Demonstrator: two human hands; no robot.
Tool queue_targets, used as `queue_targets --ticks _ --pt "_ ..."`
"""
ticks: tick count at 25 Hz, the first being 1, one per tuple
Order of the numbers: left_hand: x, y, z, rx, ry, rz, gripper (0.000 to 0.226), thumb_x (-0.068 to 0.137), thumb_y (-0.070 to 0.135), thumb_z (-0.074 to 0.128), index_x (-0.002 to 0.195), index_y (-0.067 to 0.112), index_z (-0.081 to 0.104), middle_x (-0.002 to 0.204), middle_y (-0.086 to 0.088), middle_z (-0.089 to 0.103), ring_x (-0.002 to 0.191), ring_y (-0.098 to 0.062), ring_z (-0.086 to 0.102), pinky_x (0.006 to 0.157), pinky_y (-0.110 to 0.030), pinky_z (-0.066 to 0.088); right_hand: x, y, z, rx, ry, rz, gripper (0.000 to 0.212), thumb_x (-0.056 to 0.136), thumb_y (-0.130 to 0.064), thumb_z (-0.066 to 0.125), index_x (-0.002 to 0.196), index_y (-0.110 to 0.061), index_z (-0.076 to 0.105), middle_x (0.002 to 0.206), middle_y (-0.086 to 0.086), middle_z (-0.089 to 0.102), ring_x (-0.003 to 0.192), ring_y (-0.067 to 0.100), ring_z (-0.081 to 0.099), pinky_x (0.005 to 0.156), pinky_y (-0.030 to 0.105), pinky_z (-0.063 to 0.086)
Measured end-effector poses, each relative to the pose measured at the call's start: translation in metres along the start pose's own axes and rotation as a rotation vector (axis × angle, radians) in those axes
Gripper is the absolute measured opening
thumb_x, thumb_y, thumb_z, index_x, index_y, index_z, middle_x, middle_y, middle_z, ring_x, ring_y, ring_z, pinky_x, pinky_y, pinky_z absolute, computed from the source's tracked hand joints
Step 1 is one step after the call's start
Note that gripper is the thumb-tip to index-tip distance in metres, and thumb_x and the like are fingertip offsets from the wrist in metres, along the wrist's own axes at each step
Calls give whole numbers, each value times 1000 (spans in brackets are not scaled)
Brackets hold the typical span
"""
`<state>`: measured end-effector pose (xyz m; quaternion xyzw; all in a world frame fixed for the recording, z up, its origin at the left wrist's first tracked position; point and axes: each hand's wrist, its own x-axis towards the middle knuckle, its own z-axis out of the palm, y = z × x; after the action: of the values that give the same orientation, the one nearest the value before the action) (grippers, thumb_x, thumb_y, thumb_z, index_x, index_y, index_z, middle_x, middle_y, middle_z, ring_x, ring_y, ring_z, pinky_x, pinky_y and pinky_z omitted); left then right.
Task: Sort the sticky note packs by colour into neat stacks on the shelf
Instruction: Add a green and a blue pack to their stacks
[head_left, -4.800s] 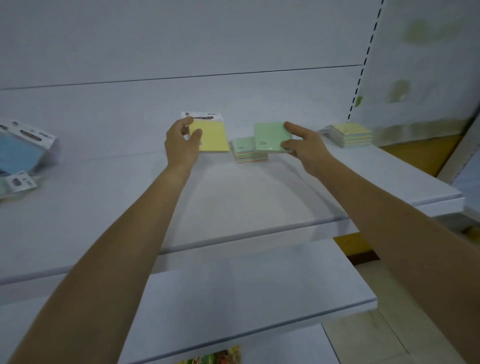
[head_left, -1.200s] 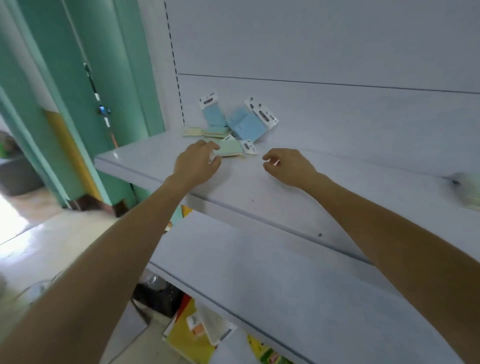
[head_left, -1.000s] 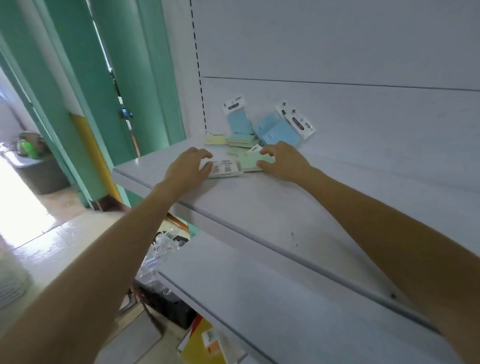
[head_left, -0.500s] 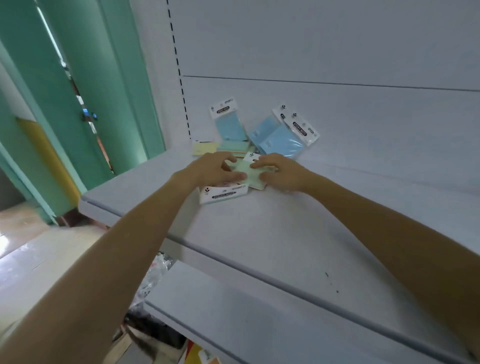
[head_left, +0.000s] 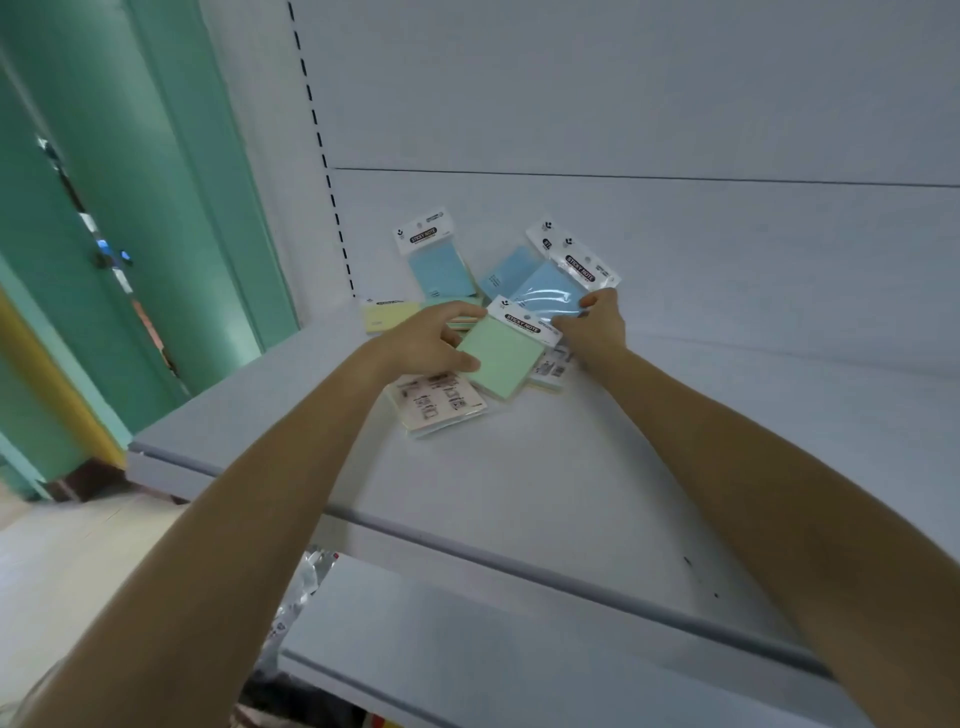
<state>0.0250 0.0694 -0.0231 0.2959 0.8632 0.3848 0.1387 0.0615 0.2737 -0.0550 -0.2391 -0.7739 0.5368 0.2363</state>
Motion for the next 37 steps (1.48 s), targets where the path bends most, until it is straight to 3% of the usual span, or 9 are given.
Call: queue_targets --ticks 3,8,12,16,22,26,31,35,37 --pt "-1 -1 -7 -120 -61 -19 56 82 -6 59 129 22 48 84 2 50 74 -9 54 69 -19 50 0 3 -5 12 43 -74 29 81 -1 53 102 -14 38 81 -2 43 79 18 50 67 32 48" --pt "1 4 -12 -128 -139 13 43 84 -9 53 113 23 55 92 -4 41 85 -13 51 71 -17 54 -2 4 -29 39 127 -162 38 80 6 41 113 -10 48 100 3 46 86 20 47 59 20 39" --pt "3 7 -10 -187 -144 -29 51 84 -13 51 126 16 51 90 -1 45 85 -14 53 60 -12 55 -8 7 -52 33 192 -173 39 80 5 39 114 -11 50 101 2 48 84 19 47 59 20 38" --pt "-3 7 -20 -244 -62 -31 58 83 -14 52 129 22 49 112 -10 43 107 -22 47 73 -24 53 -20 7 -65 27 203 -187 37 81 4 40 113 -11 52 100 1 48 84 19 47 58 19 38" --pt "-18 5 -29 -416 118 33 55 84 -14 48 128 20 49 81 -1 55 74 -13 56 63 -20 51 -49 1 -75 44 138 -202 36 83 5 42 113 -12 53 104 2 48 85 20 50 61 21 41" --pt "-18 22 3 -449 110 79 56 85 -11 50 133 19 45 79 -2 53 68 -12 53 49 -11 49 -74 5 -100 59 136 -185 39 84 5 44 117 -12 56 104 6 49 87 19 50 69 25 44" --pt "-18 72 64 -463 24 129 61 86 -7 52 140 16 36 79 0 54 68 -12 53 53 -16 50 -107 25 -168 26 182 -118 39 88 2 45 123 -10 54 105 7 49 92 17 49 81 27 42" --pt "-22 136 129 -495 -35 162 62 87 -5 52 141 17 34 84 3 52 93 -20 53 68 -20 47 -138 49 -262 13 265 -74 39 88 1 45 125 -10 53 105 7 49 95 18 47 89 32 43" --pt "-29 170 170 -520 -58 190 62 87 -4 52 142 17 32 84 4 53 97 -21 51 68 -20 46 -155 62 -314 4 294 -66 39 89 2 45 125 -8 52 105 8 49 95 19 47 93 36 44"
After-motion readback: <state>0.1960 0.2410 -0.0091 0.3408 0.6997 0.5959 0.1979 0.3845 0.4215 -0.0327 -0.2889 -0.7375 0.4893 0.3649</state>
